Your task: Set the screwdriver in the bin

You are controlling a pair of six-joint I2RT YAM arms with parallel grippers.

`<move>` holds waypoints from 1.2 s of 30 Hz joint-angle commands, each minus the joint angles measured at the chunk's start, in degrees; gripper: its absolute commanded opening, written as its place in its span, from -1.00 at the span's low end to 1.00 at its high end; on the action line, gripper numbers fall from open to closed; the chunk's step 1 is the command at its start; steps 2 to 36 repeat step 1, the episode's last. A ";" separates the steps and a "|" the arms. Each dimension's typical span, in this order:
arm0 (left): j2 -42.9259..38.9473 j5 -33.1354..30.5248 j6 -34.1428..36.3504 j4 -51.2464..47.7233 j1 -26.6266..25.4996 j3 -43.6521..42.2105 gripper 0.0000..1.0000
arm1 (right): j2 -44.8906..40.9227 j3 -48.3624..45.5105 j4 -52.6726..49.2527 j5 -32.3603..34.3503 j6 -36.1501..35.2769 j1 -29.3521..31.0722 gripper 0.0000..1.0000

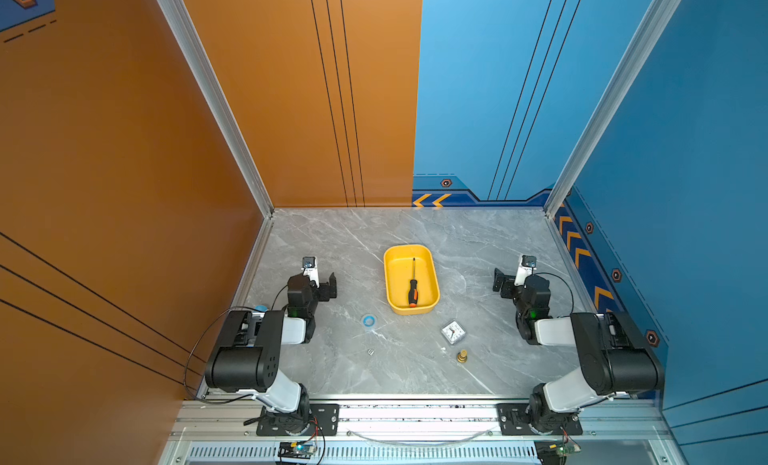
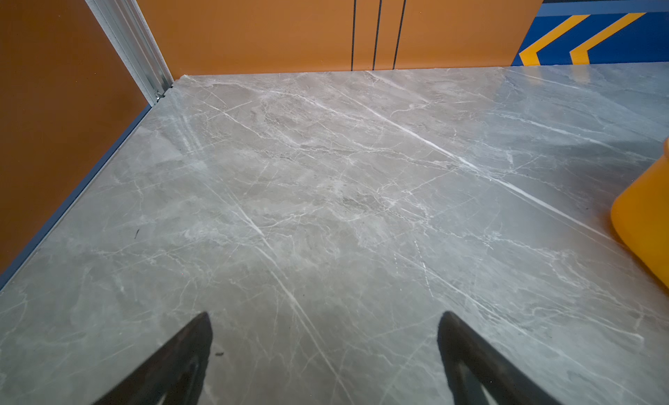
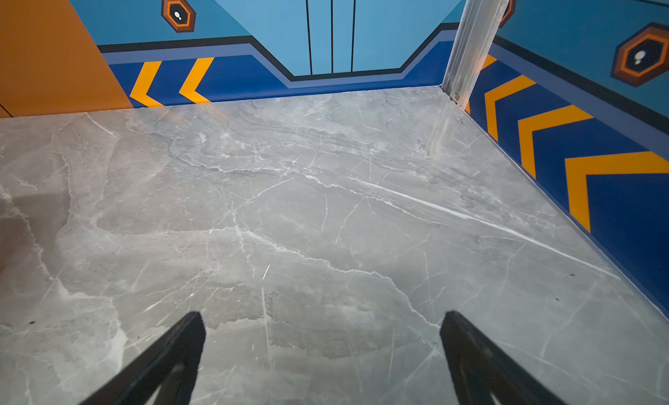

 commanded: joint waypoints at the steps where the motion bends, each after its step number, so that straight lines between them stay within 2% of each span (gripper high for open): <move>1: -0.23 -0.36 -0.19 0.79 -0.22 0.54 0.96 | 0.17 0.93 -1.00 -0.18 -0.21 -0.23 0.99; 36: -0.23 -0.36 -0.19 0.79 -0.22 0.54 0.96 | 0.17 0.93 -1.00 -0.18 -0.21 -0.23 0.99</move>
